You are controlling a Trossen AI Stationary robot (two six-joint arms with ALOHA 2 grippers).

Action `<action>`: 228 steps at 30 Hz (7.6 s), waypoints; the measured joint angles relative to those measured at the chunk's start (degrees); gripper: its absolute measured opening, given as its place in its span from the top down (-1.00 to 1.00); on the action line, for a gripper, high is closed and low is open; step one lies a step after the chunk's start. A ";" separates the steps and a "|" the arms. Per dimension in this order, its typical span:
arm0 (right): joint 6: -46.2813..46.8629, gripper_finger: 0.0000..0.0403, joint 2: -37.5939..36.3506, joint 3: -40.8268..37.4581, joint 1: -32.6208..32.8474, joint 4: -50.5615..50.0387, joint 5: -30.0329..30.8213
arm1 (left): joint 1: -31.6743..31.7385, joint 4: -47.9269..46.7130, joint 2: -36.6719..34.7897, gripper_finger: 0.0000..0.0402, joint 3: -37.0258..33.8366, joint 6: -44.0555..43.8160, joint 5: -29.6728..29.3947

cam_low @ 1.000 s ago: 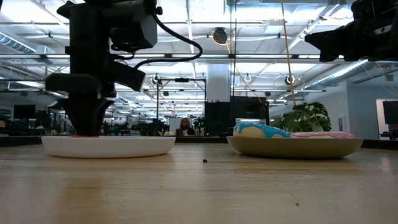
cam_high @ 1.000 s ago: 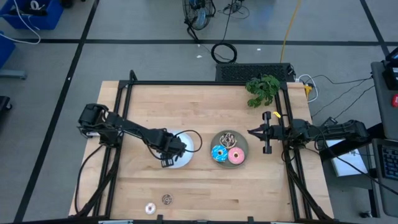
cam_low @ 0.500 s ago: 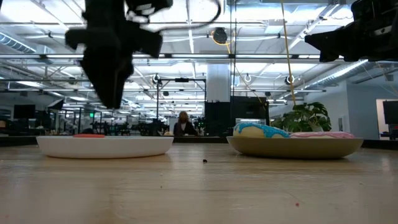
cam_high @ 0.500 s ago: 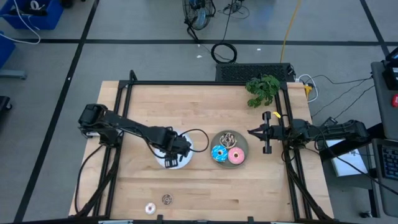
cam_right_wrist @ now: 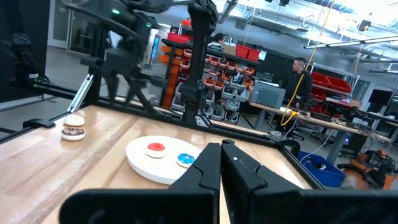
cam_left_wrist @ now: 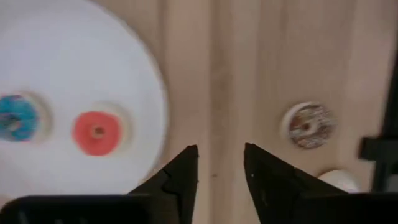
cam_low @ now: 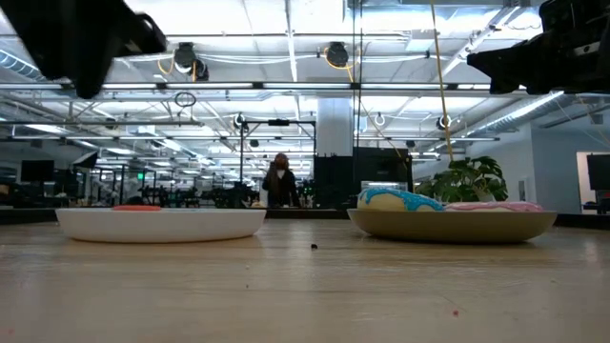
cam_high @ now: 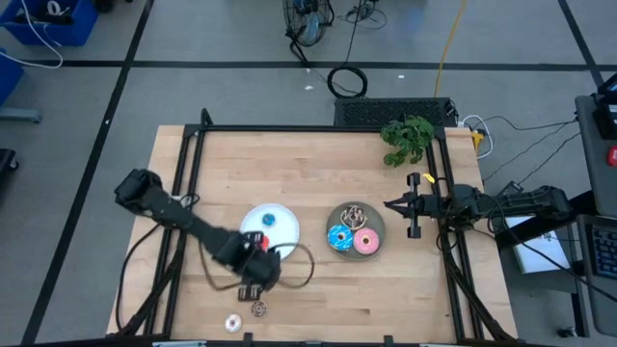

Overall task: Pick & Place donuts
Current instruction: Put the small brown donut on the white plate, then put the small white donut on the white plate

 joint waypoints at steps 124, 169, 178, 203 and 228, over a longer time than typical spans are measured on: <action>1.90 1.00 -0.01 0.00 0.07 0.11 -3.15 | 24.87 7.05 10.67 0.91 -0.99 31.56 -8.45; 1.27 1.00 -0.01 -0.02 0.07 0.46 -2.99 | 26.05 9.37 -1.26 -0.12 -7.53 23.37 -6.92; 1.27 1.00 -0.01 0.00 0.06 0.44 -2.97 | 20.19 5.96 -7.61 -0.12 -7.53 20.14 -8.54; 1.64 1.00 -0.01 -0.02 0.04 1.77 -2.82 | -13.67 -5.26 -9.60 -0.12 -7.44 -13.77 -12.93; 1.82 1.00 0.01 -0.02 0.07 2.60 -2.78 | -15.20 -5.61 -11.80 0.94 -7.49 -11.82 -17.61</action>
